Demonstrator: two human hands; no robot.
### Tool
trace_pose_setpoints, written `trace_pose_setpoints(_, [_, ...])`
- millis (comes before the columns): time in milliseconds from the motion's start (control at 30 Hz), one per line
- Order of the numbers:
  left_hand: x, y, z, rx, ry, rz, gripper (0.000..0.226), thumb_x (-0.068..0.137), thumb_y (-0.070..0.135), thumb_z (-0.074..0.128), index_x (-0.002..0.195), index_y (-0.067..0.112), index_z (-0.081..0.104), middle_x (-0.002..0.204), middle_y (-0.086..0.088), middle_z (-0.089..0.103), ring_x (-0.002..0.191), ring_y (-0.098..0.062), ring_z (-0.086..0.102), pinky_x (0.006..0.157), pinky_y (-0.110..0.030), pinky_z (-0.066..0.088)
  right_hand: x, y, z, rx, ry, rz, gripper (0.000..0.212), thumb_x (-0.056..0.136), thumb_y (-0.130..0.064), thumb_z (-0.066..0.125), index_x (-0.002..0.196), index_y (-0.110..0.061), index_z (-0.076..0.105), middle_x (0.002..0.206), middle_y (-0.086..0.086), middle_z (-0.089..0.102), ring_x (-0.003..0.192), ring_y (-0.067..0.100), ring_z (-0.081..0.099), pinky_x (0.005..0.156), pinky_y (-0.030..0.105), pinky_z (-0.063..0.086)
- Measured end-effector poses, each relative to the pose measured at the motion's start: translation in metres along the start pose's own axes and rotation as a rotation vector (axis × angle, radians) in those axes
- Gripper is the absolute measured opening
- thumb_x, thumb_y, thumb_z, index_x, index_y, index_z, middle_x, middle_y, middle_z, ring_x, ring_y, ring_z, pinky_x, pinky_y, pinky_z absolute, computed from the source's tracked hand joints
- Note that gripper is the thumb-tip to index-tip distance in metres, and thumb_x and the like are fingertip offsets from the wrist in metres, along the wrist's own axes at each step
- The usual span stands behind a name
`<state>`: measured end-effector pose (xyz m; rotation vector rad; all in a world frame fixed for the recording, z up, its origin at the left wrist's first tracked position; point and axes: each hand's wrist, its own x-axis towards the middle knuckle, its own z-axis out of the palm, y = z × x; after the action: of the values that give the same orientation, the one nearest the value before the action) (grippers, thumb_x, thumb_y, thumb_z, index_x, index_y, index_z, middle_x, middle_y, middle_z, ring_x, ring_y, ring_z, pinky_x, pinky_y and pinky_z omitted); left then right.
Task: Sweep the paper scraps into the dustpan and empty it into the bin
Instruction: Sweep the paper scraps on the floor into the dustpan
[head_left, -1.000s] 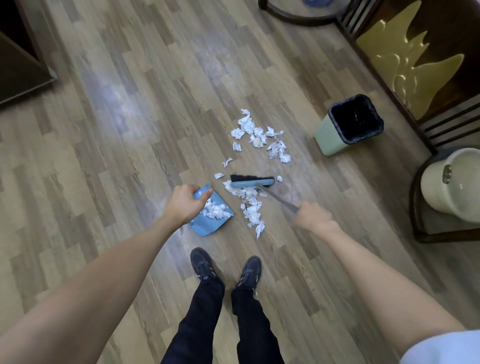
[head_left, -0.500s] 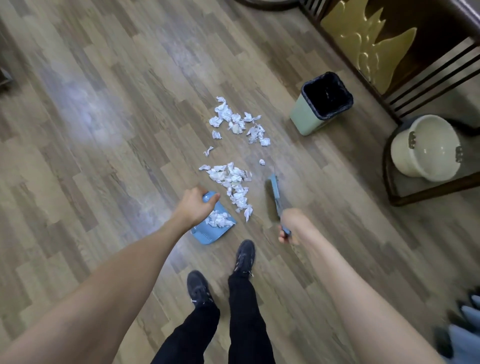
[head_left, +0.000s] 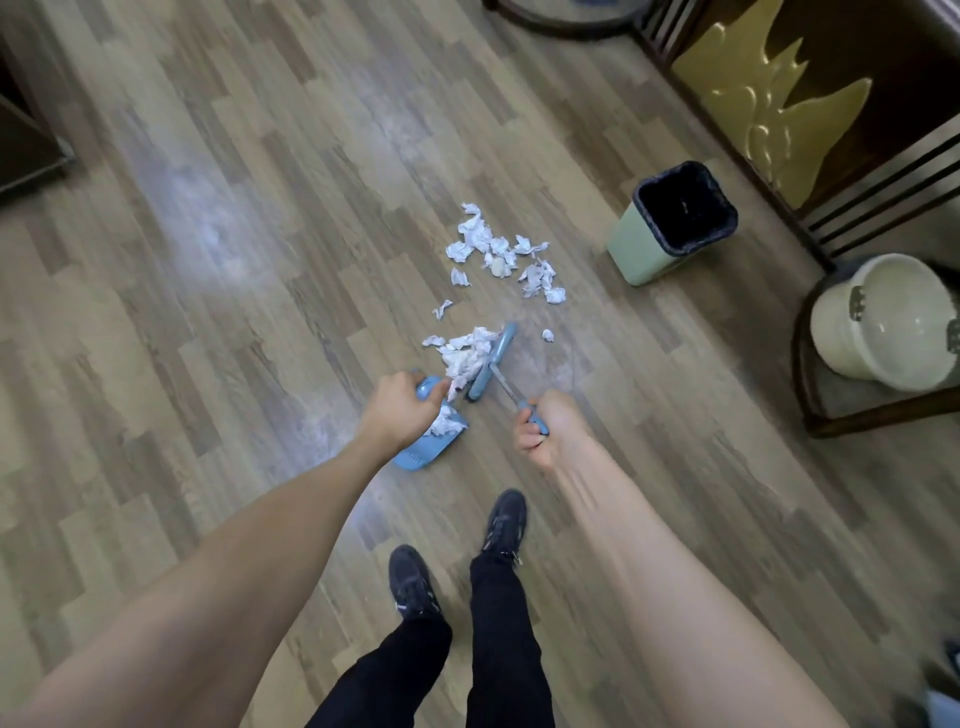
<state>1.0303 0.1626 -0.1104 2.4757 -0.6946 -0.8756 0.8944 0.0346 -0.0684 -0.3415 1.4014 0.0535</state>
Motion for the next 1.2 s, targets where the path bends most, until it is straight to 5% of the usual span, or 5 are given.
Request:
trace_pose_setpoints(300, [0.033, -0.004, -0.012, -0.027, 0.055, -0.063, 0.053, 0.093, 0.043, 0.055, 0.056, 0.012, 0.031, 0.050, -0.004, 0.034, 0.053, -0.027, 0.038, 0.049, -0.032, 0.028, 0.013, -0.052, -0.008, -0.586, 0.300, -0.234, 0.019, 0.094, -0.008, 0.036, 0.076, -0.013, 0.042, 0.057, 0.008, 0.034, 0.016, 0.008, 0.023, 0.033, 0.006, 0.025])
trace_pose_setpoints(500, [0.050, -0.002, -0.009, -0.031, 0.094, -0.081, 0.054, 0.092, 0.044, 0.055, 0.056, 0.012, 0.032, 0.050, -0.005, 0.035, 0.052, -0.025, 0.037, 0.048, -0.031, 0.029, 0.066, -0.068, -0.041, -1.020, 0.547, -0.434, 0.013, 0.083, -0.026, 0.051, 0.091, -0.016, 0.054, 0.081, 0.010, 0.055, 0.068, 0.024, 0.053, 0.044, 0.022, 0.033])
trace_pose_setpoints(667, [0.062, -0.006, -0.016, -0.049, 0.149, -0.092, 0.056, 0.092, 0.044, 0.058, 0.055, 0.012, 0.030, 0.049, -0.004, 0.031, 0.050, -0.023, 0.034, 0.049, -0.032, 0.029, 0.077, -0.072, -0.035, -1.100, 0.411, -0.316, 0.012, 0.089, -0.017, 0.045, 0.079, -0.012, 0.043, 0.068, 0.010, 0.051, 0.045, 0.020, 0.046, 0.038, 0.021, 0.034])
trace_pose_setpoints(833, [0.079, -0.005, -0.029, -0.162, 0.235, -0.163, 0.052, 0.091, 0.042, 0.059, 0.060, 0.010, 0.035, 0.055, -0.005, 0.030, 0.053, -0.019, 0.029, 0.051, -0.032, 0.027, 0.070, -0.061, -0.008, -1.287, 0.307, -0.393, 0.020, 0.086, -0.017, 0.048, 0.068, -0.012, 0.041, 0.084, 0.016, 0.062, 0.060, 0.026, 0.057, 0.047, 0.029, 0.046])
trace_pose_setpoints(1200, [0.097, 0.021, 0.003, -0.296, 0.252, -0.242, 0.051, 0.093, 0.045, 0.056, 0.062, 0.006, 0.046, 0.055, -0.001, 0.039, 0.048, -0.014, 0.037, 0.046, -0.028, 0.030, 0.031, -0.064, 0.008, -1.764, 0.102, -0.401, 0.038, 0.094, -0.022, 0.047, 0.124, 0.000, 0.052, 0.132, 0.022, 0.055, 0.121, 0.036, 0.055, 0.093, 0.035, 0.045])
